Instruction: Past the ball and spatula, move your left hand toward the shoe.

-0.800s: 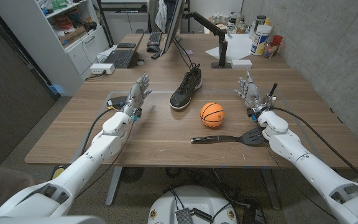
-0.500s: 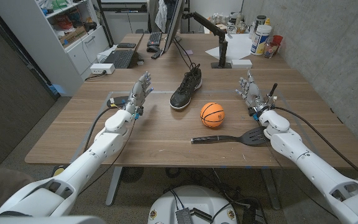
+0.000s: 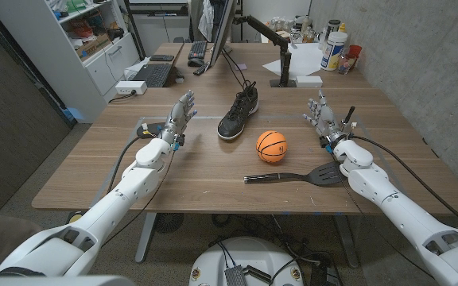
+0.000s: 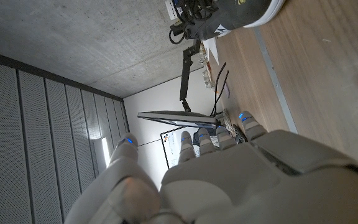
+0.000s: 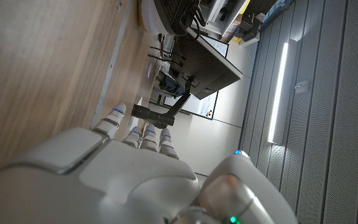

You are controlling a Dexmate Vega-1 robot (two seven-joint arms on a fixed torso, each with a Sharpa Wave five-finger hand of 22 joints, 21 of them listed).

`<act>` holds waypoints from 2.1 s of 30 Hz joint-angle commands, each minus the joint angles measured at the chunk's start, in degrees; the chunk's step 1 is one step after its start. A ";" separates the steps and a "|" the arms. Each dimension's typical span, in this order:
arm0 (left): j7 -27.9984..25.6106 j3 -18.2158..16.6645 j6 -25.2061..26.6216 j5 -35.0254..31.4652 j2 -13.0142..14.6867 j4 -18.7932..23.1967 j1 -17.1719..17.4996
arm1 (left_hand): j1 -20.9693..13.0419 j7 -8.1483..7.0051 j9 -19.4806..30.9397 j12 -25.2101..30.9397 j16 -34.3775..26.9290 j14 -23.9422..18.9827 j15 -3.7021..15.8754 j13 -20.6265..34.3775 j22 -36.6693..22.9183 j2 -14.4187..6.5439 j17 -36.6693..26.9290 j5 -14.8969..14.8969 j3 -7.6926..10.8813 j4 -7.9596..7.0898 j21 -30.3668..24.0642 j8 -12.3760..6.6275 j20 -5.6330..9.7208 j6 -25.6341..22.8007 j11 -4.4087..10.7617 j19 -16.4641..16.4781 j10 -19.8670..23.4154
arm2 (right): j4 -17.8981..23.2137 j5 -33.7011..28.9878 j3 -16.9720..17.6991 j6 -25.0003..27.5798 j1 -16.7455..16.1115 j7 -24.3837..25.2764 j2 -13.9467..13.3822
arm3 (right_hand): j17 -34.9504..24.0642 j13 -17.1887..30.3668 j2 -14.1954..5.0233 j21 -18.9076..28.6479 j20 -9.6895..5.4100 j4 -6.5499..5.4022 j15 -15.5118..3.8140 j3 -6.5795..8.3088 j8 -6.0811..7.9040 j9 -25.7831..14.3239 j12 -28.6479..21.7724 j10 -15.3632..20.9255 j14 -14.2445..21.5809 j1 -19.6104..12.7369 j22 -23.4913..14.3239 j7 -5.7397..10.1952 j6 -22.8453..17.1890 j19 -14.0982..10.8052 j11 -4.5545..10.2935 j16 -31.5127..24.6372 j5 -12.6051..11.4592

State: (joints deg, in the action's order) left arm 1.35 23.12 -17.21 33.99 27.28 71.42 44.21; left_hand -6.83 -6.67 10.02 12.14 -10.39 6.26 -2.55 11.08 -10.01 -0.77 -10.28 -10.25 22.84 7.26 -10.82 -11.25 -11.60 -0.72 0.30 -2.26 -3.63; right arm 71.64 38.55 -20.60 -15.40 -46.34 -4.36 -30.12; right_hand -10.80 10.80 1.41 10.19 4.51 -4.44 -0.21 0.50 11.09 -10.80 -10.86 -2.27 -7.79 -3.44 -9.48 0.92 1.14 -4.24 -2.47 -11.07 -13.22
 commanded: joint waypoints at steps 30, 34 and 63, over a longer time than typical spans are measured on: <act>-1.15 0.74 -5.04 -8.86 3.62 1.62 -0.92 | -1.23 -0.48 0.31 0.21 -0.09 1.15 0.28 0.16 -0.10 0.12 -0.13 0.00 0.45 0.47 -0.11 0.04 -0.41 -0.47 0.28 -0.26 -0.27 | 5.80 -1.71 0.62 0.94 -2.81 4.64 -1.64 | -0.24 0.27 -0.48 0.21 0.47 -0.24 0.08 -0.11 -0.01 -0.16 -0.29 -0.99 -1.24 -0.46 -0.17 -0.06 1.03 0.82 -0.06 0.08 -0.46; -2.61 0.84 -6.00 -11.30 4.01 1.76 -1.24 | -1.33 -0.48 0.31 0.20 -0.01 1.45 0.33 0.16 -0.10 0.13 -0.13 0.02 0.48 0.54 0.12 0.04 -0.41 -0.59 0.27 -0.89 -0.28 | 5.66 -2.22 0.44 0.70 -2.68 4.86 -1.59 | -0.25 0.26 -0.52 0.22 0.52 -0.26 0.29 -0.18 -0.03 -0.17 -0.28 -1.11 -1.34 -0.43 -0.17 -0.10 1.16 0.92 -0.93 0.08 -0.47; -11.75 2.69 -5.70 -28.75 6.87 3.98 -3.60 | -2.16 -0.34 0.32 0.15 0.00 2.33 0.16 0.17 -0.10 0.05 -0.12 0.10 0.79 0.97 0.07 0.00 -0.42 -1.27 0.52 -1.48 -0.48 | 5.09 -2.20 0.19 0.78 -2.34 5.06 -0.95 | -0.26 0.25 -0.60 0.27 0.60 -0.26 0.36 -0.37 -0.04 -0.16 -0.33 -1.28 -1.50 -0.41 -0.17 -0.40 1.40 1.15 -1.13 0.03 -0.48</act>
State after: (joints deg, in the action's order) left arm -6.91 24.87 -23.66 11.88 33.24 74.62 41.79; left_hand -8.27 -7.07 10.28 12.14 -10.38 8.21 -2.43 11.07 -9.99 -0.84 -10.26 -10.25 23.55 7.97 -10.59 -11.25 -11.86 -1.56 0.53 -3.42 -3.84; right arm 76.81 36.40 -20.42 -14.38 -48.69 0.51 -31.16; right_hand -10.79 10.78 1.15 10.19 4.89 -4.60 0.30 0.33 11.09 -10.78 -10.86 -3.41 -8.91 -3.69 -9.47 0.72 1.96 -3.39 -3.38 -11.07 -13.21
